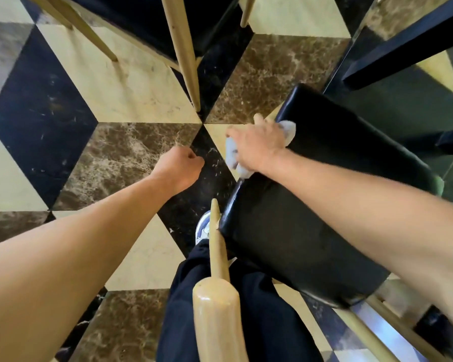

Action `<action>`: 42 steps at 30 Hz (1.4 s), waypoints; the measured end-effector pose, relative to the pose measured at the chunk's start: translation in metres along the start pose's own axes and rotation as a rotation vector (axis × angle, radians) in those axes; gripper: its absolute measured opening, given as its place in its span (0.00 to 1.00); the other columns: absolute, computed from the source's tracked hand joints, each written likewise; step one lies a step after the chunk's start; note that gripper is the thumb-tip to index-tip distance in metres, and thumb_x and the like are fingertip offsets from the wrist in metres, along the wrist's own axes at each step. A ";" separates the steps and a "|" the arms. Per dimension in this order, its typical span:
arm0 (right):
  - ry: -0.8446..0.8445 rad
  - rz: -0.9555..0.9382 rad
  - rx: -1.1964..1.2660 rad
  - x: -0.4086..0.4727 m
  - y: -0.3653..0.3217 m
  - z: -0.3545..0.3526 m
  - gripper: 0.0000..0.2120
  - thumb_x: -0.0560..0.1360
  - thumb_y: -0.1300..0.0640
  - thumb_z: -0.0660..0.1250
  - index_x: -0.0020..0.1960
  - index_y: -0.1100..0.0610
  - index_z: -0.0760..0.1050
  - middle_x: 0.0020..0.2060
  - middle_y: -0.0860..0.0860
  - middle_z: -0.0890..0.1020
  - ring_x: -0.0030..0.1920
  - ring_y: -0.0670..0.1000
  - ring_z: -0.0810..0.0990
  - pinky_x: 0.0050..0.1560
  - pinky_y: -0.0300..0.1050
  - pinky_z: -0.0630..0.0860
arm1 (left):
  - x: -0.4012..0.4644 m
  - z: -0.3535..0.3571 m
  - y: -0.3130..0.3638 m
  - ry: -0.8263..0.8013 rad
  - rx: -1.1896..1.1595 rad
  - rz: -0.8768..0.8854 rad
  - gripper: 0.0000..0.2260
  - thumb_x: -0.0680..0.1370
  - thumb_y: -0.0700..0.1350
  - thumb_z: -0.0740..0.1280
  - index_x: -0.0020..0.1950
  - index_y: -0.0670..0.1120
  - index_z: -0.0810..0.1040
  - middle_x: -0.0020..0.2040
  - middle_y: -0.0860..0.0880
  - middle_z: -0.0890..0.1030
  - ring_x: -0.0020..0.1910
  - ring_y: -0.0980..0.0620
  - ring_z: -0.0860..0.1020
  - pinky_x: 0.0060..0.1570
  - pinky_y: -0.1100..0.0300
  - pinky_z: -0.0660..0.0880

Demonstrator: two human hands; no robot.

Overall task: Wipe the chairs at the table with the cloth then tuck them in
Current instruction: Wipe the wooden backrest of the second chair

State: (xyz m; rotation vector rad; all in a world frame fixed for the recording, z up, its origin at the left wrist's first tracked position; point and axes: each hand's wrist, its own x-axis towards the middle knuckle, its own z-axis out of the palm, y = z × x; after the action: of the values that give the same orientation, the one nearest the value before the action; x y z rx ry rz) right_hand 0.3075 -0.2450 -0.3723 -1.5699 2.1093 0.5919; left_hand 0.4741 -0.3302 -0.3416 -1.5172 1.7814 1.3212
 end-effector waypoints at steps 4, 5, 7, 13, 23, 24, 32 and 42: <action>0.000 0.260 -0.057 0.057 0.061 -0.023 0.15 0.77 0.48 0.63 0.62 0.49 0.77 0.59 0.57 0.80 0.66 0.62 0.69 0.64 0.59 0.65 | 0.002 0.007 0.002 -0.014 -0.023 -0.011 0.11 0.78 0.46 0.64 0.43 0.42 0.82 0.42 0.41 0.85 0.44 0.38 0.84 0.48 0.41 0.83; -0.007 0.311 -0.027 0.063 0.069 -0.027 0.16 0.77 0.47 0.65 0.61 0.50 0.78 0.59 0.57 0.81 0.67 0.62 0.69 0.64 0.59 0.65 | 0.002 0.008 0.003 -0.014 -0.034 -0.013 0.11 0.79 0.46 0.64 0.43 0.42 0.82 0.42 0.41 0.86 0.45 0.38 0.84 0.49 0.41 0.83; -0.013 0.345 -0.004 0.062 0.071 -0.028 0.16 0.76 0.47 0.68 0.61 0.51 0.79 0.59 0.56 0.81 0.67 0.62 0.70 0.65 0.61 0.66 | 0.002 0.011 0.007 -0.016 -0.048 -0.004 0.12 0.79 0.46 0.64 0.45 0.41 0.82 0.43 0.39 0.86 0.45 0.37 0.84 0.48 0.40 0.83; -0.014 -0.110 0.098 -0.022 -0.004 -0.008 0.11 0.77 0.48 0.62 0.55 0.46 0.80 0.51 0.51 0.82 0.58 0.60 0.78 0.67 0.63 0.63 | 0.005 0.005 0.018 0.042 -0.009 0.040 0.10 0.78 0.44 0.63 0.45 0.41 0.82 0.42 0.40 0.85 0.43 0.39 0.83 0.44 0.45 0.81; 0.136 -0.145 0.080 0.000 0.056 -0.007 0.17 0.76 0.44 0.62 0.61 0.49 0.79 0.54 0.54 0.81 0.61 0.61 0.75 0.75 0.64 0.58 | 0.028 -0.010 0.052 0.136 0.151 0.131 0.09 0.79 0.45 0.62 0.41 0.45 0.77 0.37 0.44 0.80 0.33 0.45 0.76 0.29 0.59 0.67; 0.167 -0.027 0.135 0.016 0.081 -0.013 0.17 0.76 0.44 0.62 0.62 0.48 0.78 0.56 0.55 0.80 0.61 0.62 0.75 0.73 0.64 0.62 | 0.029 -0.007 0.056 0.137 0.144 0.135 0.09 0.79 0.44 0.62 0.40 0.45 0.76 0.36 0.44 0.79 0.31 0.45 0.74 0.29 0.59 0.66; 0.096 0.631 0.794 0.041 0.191 0.008 0.27 0.70 0.33 0.58 0.55 0.52 0.79 0.54 0.57 0.83 0.47 0.59 0.79 0.42 0.46 0.67 | 0.028 0.015 0.083 0.083 0.232 0.186 0.10 0.79 0.45 0.63 0.38 0.45 0.75 0.34 0.47 0.78 0.31 0.48 0.72 0.29 0.58 0.64; -0.121 0.889 0.803 -0.082 0.293 0.080 0.23 0.74 0.38 0.60 0.46 0.56 0.81 0.47 0.56 0.84 0.44 0.59 0.80 0.47 0.50 0.76 | 0.032 0.014 0.143 0.012 0.393 0.323 0.08 0.80 0.46 0.62 0.52 0.53 0.81 0.47 0.49 0.82 0.45 0.48 0.79 0.45 0.52 0.78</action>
State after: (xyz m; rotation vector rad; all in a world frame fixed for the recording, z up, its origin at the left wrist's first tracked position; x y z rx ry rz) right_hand 0.0542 -0.0579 -0.3676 -0.1384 2.4203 0.0335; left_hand 0.3288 -0.3429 -0.3206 -1.0606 2.2047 1.0126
